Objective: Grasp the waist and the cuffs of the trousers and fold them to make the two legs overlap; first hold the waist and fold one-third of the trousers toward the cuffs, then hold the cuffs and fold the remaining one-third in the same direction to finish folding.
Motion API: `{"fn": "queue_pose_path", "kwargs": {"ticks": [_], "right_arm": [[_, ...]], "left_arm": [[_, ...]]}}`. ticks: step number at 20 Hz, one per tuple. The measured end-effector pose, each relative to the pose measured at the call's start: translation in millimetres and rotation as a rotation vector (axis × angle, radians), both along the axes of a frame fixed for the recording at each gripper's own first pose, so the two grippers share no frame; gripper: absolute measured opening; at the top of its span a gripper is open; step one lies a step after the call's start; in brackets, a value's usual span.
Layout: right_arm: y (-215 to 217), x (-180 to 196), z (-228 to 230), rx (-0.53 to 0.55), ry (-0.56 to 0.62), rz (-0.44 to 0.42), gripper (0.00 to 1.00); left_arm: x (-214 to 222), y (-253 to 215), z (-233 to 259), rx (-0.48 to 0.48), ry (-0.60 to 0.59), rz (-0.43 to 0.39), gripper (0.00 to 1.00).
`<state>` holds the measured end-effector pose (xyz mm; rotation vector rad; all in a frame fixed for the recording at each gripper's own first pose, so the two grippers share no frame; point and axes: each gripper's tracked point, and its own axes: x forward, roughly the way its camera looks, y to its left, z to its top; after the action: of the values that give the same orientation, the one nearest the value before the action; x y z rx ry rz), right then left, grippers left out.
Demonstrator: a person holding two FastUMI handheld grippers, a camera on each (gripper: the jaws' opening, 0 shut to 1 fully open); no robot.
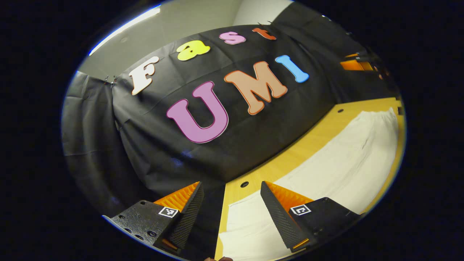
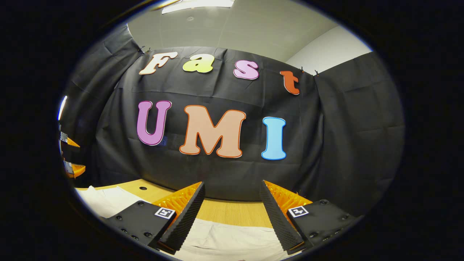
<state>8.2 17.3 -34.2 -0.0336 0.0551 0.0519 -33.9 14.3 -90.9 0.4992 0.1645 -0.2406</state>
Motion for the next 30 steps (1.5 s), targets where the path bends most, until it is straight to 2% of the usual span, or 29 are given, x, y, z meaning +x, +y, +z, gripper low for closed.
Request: {"fn": "queue_pose_path", "kwargs": {"ticks": [5,9,19,25,30], "right_arm": [[7.4,0.5,-11.5,-0.014,0.023,0.031,0.97],[10.0,-0.9,-19.5,-0.011,0.041,0.045,0.97],[-2.9,-5.9,-27.8,-0.029,0.06,0.031,0.97],[-10.3,-12.7,-36.8,-0.059,0.081,0.015,0.97],[-16.5,-16.7,-38.7,-0.092,0.087,0.0,0.97]], "left_arm": [[-13.1,15.7,-36.3,0.22,0.125,-0.133,0.96],[-20.7,30.4,-64.2,0.352,0.208,-0.195,0.96],[-98.7,66.4,-161.0,0.569,0.453,-0.338,0.97],[-119.2,72.2,-192.3,0.649,0.548,-0.428,0.97],[-124.7,70.0,-210.0,0.732,0.581,-0.531,0.96]]}}
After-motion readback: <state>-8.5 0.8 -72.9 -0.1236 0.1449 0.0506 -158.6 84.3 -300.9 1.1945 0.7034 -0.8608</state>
